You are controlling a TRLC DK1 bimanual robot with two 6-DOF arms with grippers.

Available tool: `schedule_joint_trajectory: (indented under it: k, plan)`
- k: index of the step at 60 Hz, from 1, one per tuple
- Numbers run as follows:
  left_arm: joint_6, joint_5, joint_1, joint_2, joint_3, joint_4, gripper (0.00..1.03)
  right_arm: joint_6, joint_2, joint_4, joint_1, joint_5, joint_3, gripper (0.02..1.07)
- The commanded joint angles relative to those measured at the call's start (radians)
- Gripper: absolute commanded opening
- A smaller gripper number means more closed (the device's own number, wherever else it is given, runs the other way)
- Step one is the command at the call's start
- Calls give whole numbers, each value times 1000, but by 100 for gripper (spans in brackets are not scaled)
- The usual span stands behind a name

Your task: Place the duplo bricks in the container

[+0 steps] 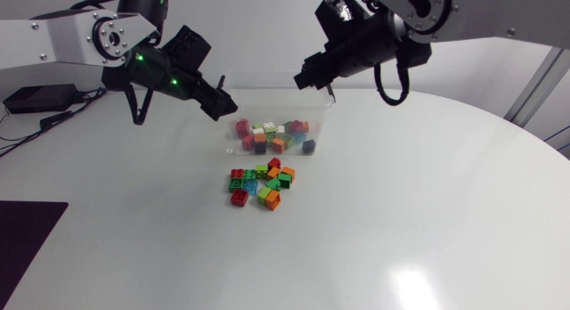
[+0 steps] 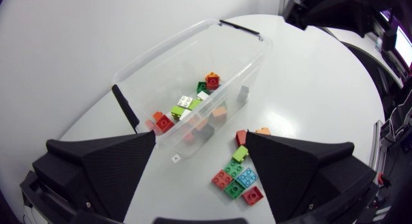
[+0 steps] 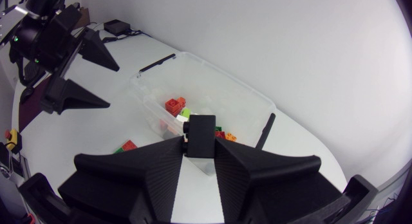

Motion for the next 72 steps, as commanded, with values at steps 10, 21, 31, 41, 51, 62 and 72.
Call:
schedule_joint_trajectory:
  k: [10, 21, 31, 41, 51, 62, 72]
  plan:
    - [80, 22, 7, -56, -100, -63, 98, 8, 118, 15, 12, -6, 116, 38]
    - [113, 28, 13, -65, -169, -82, 98, 8, 183, 15, 8, -14, 179, 38]
    - [147, 32, 18, -59, -229, -82, 98, 7, 238, 26, -6, -27, 226, 38]
    - [163, 32, 16, -39, -278, -80, 98, 8, 296, 35, -21, -43, 285, 38]
    - [167, 32, 7, 11, -309, -80, 98, 10, 358, 35, -34, -47, 346, 38]
    - [152, 32, -8, 65, -312, -80, 98, 10, 418, 27, -46, -53, 413, 38]
    - [74, 32, -53, 87, -317, -80, 98, 10, 476, 14, -60, -52, 487, 38]
